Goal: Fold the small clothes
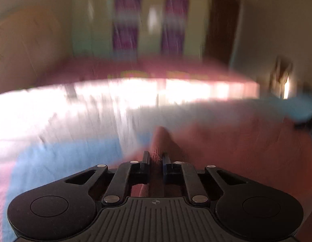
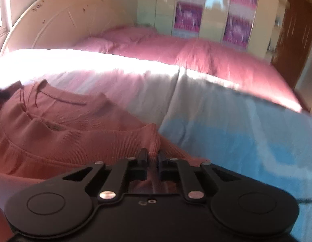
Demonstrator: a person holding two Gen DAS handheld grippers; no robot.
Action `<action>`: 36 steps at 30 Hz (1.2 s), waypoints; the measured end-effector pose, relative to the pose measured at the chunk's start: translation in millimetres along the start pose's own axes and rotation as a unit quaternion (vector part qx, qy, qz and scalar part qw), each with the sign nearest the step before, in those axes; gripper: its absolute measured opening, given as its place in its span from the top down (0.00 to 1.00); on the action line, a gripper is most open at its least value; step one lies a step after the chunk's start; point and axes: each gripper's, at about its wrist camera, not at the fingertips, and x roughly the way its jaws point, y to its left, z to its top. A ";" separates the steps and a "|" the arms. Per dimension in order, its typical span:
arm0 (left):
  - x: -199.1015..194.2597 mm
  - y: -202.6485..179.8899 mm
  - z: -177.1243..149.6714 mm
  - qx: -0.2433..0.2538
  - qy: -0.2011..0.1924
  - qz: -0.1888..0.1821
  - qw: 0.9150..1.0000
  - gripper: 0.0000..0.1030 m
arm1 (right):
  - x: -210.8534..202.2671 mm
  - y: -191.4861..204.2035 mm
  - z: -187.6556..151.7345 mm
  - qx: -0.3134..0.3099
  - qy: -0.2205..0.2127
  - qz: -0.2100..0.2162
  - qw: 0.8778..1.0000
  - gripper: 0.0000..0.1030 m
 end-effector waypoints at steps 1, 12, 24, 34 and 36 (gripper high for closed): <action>-9.7 4.5 0.4 -0.024 -0.019 0.008 1.000 0.91 | -13.7 -5.0 0.7 0.024 -0.041 -0.003 0.999 0.92; -13.9 18.9 4.1 -0.081 0.003 0.032 0.996 0.94 | -12.6 -20.8 3.6 0.075 -0.052 -0.010 0.996 0.92; 45.1 16.1 -15.6 -0.072 0.056 0.069 0.993 0.94 | 27.3 -26.9 -10.4 0.095 -0.002 -0.027 0.995 0.92; -8.6 -53.5 2.5 -0.025 0.017 -0.004 1.000 0.43 | -20.8 19.7 5.1 0.075 -0.048 0.018 0.996 0.74; -1.9 -91.5 -2.5 0.008 0.031 -0.049 0.998 0.43 | -15.6 53.0 4.7 0.033 -0.032 0.065 0.997 0.80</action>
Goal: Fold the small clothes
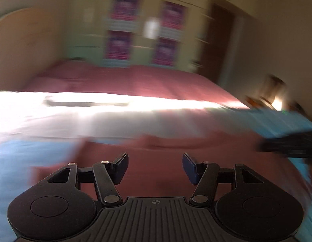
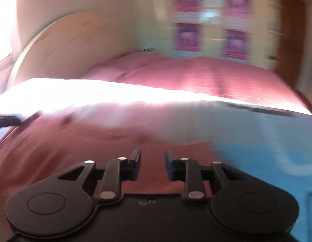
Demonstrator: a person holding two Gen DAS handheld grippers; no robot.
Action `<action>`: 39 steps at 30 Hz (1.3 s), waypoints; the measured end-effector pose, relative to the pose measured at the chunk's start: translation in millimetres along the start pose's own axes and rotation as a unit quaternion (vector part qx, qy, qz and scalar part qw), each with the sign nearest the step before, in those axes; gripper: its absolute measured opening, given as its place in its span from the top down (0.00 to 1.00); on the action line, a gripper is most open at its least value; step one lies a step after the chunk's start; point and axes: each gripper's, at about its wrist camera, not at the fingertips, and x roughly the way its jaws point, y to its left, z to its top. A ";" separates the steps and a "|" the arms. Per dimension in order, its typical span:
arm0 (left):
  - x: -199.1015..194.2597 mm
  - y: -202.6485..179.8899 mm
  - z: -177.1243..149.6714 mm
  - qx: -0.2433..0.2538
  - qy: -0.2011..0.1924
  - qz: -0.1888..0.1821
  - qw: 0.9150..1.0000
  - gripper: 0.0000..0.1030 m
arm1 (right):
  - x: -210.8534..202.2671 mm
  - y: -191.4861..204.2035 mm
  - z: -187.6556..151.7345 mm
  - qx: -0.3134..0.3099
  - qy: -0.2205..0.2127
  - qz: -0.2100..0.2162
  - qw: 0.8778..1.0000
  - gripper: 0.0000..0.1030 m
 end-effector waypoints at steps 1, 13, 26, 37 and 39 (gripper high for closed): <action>8.8 -15.2 -2.3 0.012 0.013 -0.018 1.000 0.43 | 7.3 14.1 -1.6 -0.010 0.014 0.023 1.000 0.80; 26.9 -26.0 0.6 -0.012 0.033 0.006 0.999 0.43 | 32.9 39.8 1.9 -0.009 0.040 -0.025 0.999 0.74; -1.6 -95.2 -40.9 0.028 0.046 0.007 0.999 0.42 | -6.4 46.8 -34.0 -0.012 0.041 -0.015 0.999 0.76; -26.4 -96.8 -61.4 0.022 0.058 0.039 0.997 0.42 | -20.2 56.4 -52.9 -0.022 0.039 -0.027 0.999 0.75; -36.1 -97.4 -54.9 0.007 0.041 0.037 0.998 0.42 | -29.8 59.6 -48.8 -0.020 0.031 -0.038 0.999 0.69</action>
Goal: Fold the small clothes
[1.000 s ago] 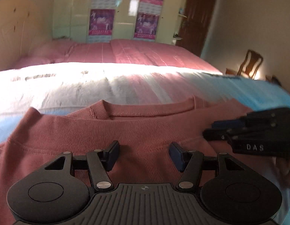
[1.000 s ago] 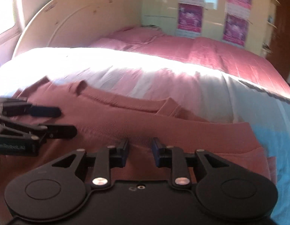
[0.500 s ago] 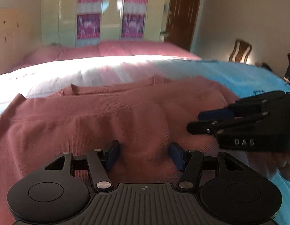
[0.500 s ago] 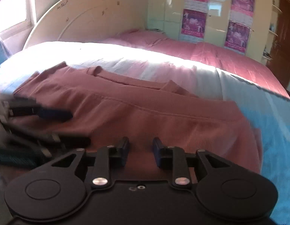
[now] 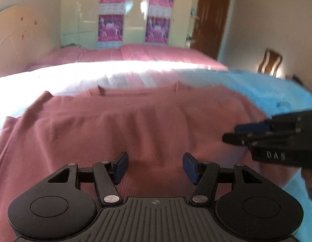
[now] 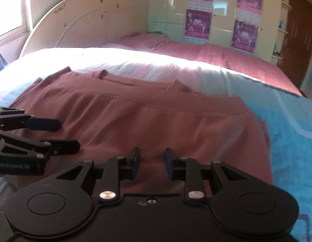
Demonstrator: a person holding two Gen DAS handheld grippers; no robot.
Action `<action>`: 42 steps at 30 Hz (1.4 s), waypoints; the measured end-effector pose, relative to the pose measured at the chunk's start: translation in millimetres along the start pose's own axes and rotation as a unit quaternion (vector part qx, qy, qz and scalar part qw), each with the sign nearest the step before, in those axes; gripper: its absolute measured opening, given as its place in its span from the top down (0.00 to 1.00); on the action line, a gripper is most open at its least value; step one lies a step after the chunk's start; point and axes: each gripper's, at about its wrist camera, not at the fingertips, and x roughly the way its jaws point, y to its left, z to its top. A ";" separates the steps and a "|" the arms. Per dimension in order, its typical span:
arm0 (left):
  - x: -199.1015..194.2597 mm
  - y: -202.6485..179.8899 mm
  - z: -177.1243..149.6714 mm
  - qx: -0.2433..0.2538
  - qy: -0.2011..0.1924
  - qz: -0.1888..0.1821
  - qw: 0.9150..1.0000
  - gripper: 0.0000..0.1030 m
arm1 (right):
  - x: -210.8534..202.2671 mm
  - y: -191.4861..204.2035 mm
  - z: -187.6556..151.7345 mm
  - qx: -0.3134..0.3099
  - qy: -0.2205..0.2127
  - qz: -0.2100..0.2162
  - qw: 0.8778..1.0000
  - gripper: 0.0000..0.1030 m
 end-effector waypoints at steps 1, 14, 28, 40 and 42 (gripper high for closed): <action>-5.2 1.8 0.8 -0.002 -0.006 0.003 1.000 0.42 | -8.6 0.2 0.3 -0.001 -0.012 -0.001 1.000 0.65; -42.1 43.7 -36.1 -0.028 -0.014 0.044 0.999 0.43 | -43.5 -32.7 -40.6 0.031 0.023 -0.036 0.999 0.69; -71.9 65.1 -54.6 -0.061 -0.024 0.068 0.996 0.42 | -72.2 -29.3 -56.6 0.070 0.025 -0.081 0.994 0.63; -37.5 38.8 -51.4 -0.049 0.017 0.057 0.997 0.42 | -38.2 50.6 -49.1 0.015 0.043 0.007 0.999 0.66; -48.1 66.9 -58.2 -0.060 0.015 0.088 0.994 0.42 | -45.3 33.7 -51.2 0.027 0.043 -0.018 0.999 0.66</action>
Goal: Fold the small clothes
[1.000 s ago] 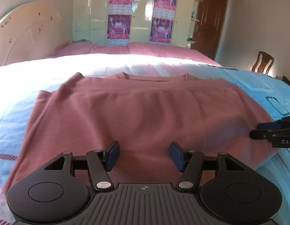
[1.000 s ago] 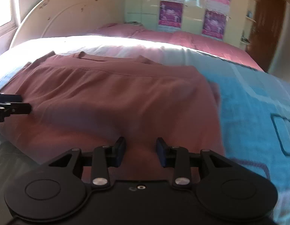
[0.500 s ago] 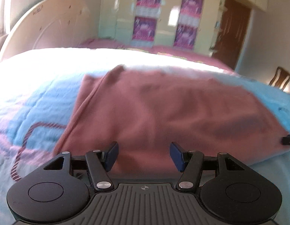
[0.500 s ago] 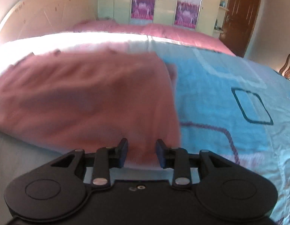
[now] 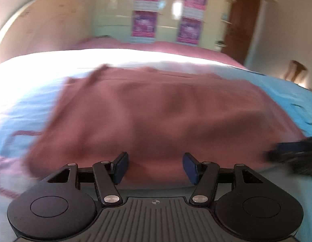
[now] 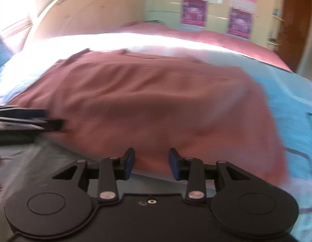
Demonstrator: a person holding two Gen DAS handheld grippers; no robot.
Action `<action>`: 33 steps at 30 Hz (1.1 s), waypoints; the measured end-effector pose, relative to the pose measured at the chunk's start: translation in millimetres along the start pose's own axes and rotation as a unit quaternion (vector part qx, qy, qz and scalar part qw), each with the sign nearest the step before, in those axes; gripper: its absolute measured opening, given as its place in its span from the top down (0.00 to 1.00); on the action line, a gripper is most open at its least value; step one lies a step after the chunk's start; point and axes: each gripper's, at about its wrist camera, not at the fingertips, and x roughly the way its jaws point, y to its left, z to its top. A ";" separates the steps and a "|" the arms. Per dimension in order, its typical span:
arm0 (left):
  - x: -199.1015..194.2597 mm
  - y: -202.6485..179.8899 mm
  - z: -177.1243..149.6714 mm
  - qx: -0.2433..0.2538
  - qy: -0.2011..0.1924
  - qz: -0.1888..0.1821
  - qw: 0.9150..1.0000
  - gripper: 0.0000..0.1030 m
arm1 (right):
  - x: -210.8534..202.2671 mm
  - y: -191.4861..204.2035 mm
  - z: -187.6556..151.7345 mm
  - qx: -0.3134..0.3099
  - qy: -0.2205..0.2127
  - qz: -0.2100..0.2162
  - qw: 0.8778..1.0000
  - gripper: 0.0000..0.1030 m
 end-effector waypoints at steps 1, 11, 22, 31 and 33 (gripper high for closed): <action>-0.8 13.4 -2.2 -0.008 0.002 0.009 1.000 0.42 | -3.1 -13.7 -1.7 0.008 0.001 -0.016 1.000 0.66; -4.6 51.4 -6.6 -0.018 -0.005 0.054 0.998 0.43 | -19.7 -92.3 -20.6 0.062 0.020 -0.088 0.994 0.76; -2.4 47.1 -11.7 -0.018 0.006 0.065 0.998 0.42 | -31.2 -93.8 -20.9 0.073 -0.002 -0.081 0.994 0.82; -2.7 45.2 -14.4 -0.013 0.005 0.066 0.998 0.42 | -24.0 -92.8 -24.2 0.061 0.014 -0.088 0.994 0.83; -2.4 45.2 -15.1 -0.012 0.005 0.066 0.998 0.42 | -20.0 -94.2 -26.8 0.063 0.025 -0.091 0.994 0.84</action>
